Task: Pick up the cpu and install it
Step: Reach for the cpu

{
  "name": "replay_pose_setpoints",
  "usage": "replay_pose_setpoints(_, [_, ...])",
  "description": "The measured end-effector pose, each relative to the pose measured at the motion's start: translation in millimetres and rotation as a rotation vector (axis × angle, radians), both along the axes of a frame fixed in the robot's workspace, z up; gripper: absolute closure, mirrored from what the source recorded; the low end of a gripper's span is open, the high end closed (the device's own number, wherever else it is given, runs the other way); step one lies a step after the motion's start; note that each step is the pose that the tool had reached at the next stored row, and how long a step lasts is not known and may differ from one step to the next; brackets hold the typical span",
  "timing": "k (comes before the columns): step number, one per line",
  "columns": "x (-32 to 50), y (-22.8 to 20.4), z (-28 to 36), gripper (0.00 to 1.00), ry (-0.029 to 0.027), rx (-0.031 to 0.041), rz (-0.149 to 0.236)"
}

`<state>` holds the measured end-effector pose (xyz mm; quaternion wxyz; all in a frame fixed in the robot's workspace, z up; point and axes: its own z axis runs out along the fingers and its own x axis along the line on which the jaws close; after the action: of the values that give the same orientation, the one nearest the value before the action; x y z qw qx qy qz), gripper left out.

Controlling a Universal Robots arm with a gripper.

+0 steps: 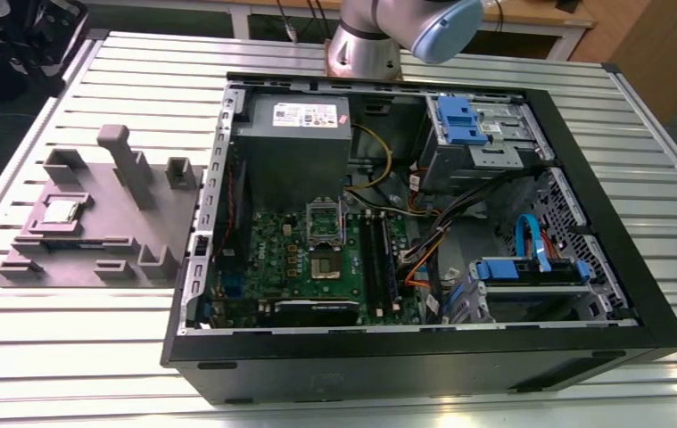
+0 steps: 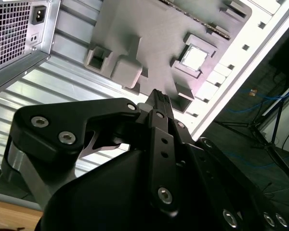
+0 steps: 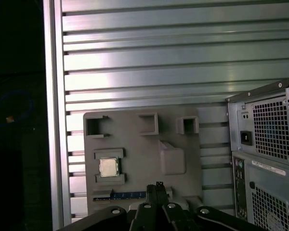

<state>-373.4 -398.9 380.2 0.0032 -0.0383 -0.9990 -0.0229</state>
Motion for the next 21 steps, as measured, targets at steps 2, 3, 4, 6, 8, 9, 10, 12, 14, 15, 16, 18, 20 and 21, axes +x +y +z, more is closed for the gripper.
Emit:
replay_pose_setpoints(2, [-1.2, 0.0, -0.1, 0.89, 0.0, 0.0, 0.0])
replay_pose_setpoints(3, [-1.8, 0.0, -0.1, 0.89, 0.0, 0.0, 0.0])
replay_pose_setpoints(4, [-2.5, 0.0, -0.1, 0.89, 0.0, 0.0, 0.0])
replay_pose_setpoints(6, [-4.2, 0.0, -0.1, 0.89, 0.0, 0.0, 0.0])
replay_pose_setpoints(8, [-6.0, 0.0, -0.1, 0.89, 0.0, 0.0, 0.0])
replay_pose_setpoints(9, [-6.9, 0.0, -0.1, 0.89, 0.0, 0.0, 0.0])
replay_pose_setpoints(10, [-7.7, 0.0, -0.1, 0.89, 0.0, 0.0, 0.0])
replay_pose_setpoints(12, [-9.5, 0.0, -0.2, 0.89, -0.0001, 0.0, 0.0])
replay_pose_setpoints(14, [-12.4, 0.0, -0.4, 0.89, -0.0001, 0.0, 0.0])
replay_pose_setpoints(15, [-13.7, 0.0, -0.4, 0.89, 0.0, 0.0, 0.0])
replay_pose_setpoints(16, [-14.8, 0.0, -0.5, 0.89, -0.0001, 0.0, 0.0])
replay_pose_setpoints(18, [-17.2, 0.0, -0.8, 0.89, -0.0001, 0.0, 0.0])
replay_pose_setpoints(20, [-20.0, -0.1, -1.3, 0.89, -0.0001, 0.0001, 0.0])
replay_pose_setpoints(21, [-21.6, -0.1, -1.5, 0.89, -0.0001, 0.0001, 0.0])
